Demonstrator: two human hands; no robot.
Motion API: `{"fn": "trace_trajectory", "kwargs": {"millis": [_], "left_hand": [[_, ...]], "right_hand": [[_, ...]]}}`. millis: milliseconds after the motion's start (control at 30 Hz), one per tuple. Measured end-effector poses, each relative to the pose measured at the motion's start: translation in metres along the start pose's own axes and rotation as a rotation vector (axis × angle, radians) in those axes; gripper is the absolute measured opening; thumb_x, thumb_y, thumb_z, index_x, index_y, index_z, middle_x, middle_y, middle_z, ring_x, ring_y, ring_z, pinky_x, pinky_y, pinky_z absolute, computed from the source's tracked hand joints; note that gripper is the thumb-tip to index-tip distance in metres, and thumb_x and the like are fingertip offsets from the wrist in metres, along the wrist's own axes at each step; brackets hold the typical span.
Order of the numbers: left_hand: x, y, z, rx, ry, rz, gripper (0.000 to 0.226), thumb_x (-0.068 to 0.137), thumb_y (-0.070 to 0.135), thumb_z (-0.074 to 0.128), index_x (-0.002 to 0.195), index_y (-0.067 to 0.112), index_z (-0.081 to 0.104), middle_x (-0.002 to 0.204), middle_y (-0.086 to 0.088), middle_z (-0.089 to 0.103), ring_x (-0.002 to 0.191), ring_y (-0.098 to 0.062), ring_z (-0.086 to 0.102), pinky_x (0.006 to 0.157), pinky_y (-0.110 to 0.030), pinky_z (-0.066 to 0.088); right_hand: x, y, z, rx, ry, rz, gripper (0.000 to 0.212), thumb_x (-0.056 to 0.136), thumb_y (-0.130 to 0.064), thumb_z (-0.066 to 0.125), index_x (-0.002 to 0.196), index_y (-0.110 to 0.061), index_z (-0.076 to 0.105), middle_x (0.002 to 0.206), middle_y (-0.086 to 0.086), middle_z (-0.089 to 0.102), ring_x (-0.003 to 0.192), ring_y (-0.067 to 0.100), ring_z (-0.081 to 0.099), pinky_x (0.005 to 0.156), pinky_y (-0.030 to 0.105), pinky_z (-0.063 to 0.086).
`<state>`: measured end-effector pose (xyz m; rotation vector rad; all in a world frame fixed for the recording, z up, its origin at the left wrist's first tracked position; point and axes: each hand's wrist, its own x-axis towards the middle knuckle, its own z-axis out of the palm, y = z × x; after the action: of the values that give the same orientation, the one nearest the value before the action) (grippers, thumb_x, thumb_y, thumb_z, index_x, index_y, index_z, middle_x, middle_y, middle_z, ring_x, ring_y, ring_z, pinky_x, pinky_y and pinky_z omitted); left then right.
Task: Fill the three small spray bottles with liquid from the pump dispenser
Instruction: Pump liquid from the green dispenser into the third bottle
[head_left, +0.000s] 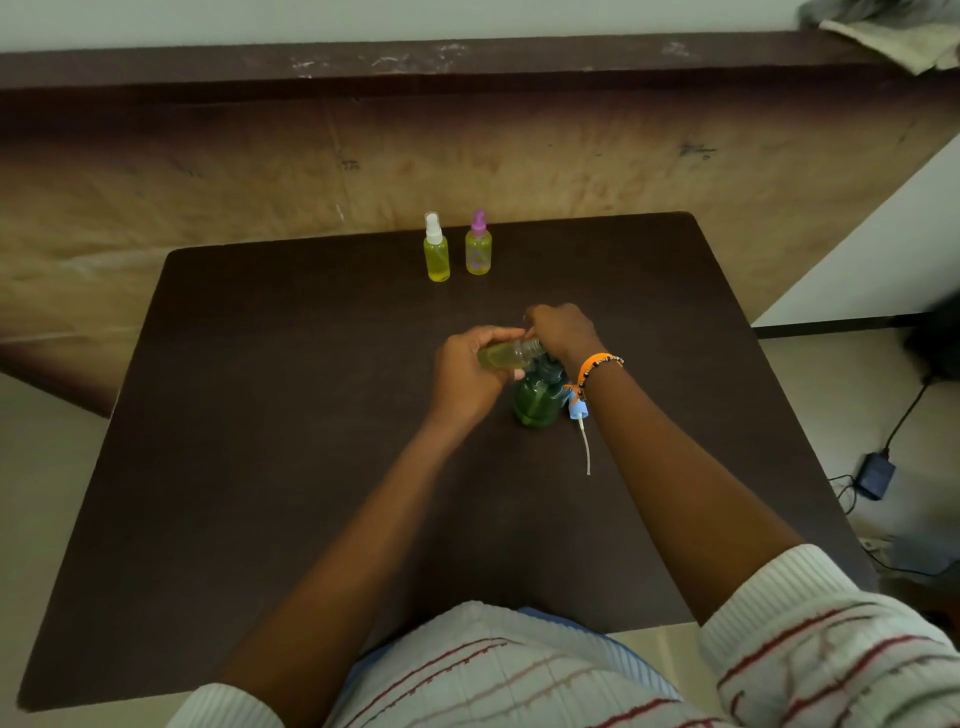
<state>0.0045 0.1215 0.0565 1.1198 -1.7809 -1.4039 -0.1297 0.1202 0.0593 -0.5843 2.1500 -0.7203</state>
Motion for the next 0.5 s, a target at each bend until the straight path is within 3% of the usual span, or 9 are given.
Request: {"fn": "trace_trajectory", "kwargs": {"millis": [133,300,500], "left_hand": [[0.0009,-0.0040,0.0019,0.025,0.007,0.000,0.047,0.060,-0.010,0.072,0.102,0.011,0.070,0.097,-0.003,0.069,0.087,-0.012,0.063,0.078,-0.024,0.051],[0.0002,-0.0059,0.0022,0.021,0.009,-0.007,0.048,0.060,-0.011,0.072,0.101,0.012,0.070,0.094,0.001,0.067,0.086,-0.012,0.062,0.075,-0.021,0.050],[-0.0006,-0.0031,0.0005,-0.001,0.014,-0.007,0.047,0.061,-0.010,0.072,0.102,0.013,0.070,0.096,-0.003,0.069,0.086,-0.011,0.063,0.078,-0.025,0.051]], "right_hand": [[-0.0028,0.0026,0.0032,0.052,0.047,-0.001,0.076,0.058,-0.045,0.038,0.117,-0.007,0.068,0.124,0.017,0.063,0.113,0.037,0.057,0.101,0.043,0.045],[-0.0017,0.0039,0.0051,0.060,0.053,-0.007,0.076,0.057,-0.046,0.037,0.114,-0.008,0.069,0.123,0.016,0.065,0.115,0.037,0.056,0.102,0.045,0.044],[-0.0073,-0.0036,0.0014,0.024,-0.001,0.017,0.068,0.071,-0.043,0.045,0.125,-0.007,0.061,0.131,0.019,0.057,0.119,0.040,0.053,0.103,0.046,0.044]]}}
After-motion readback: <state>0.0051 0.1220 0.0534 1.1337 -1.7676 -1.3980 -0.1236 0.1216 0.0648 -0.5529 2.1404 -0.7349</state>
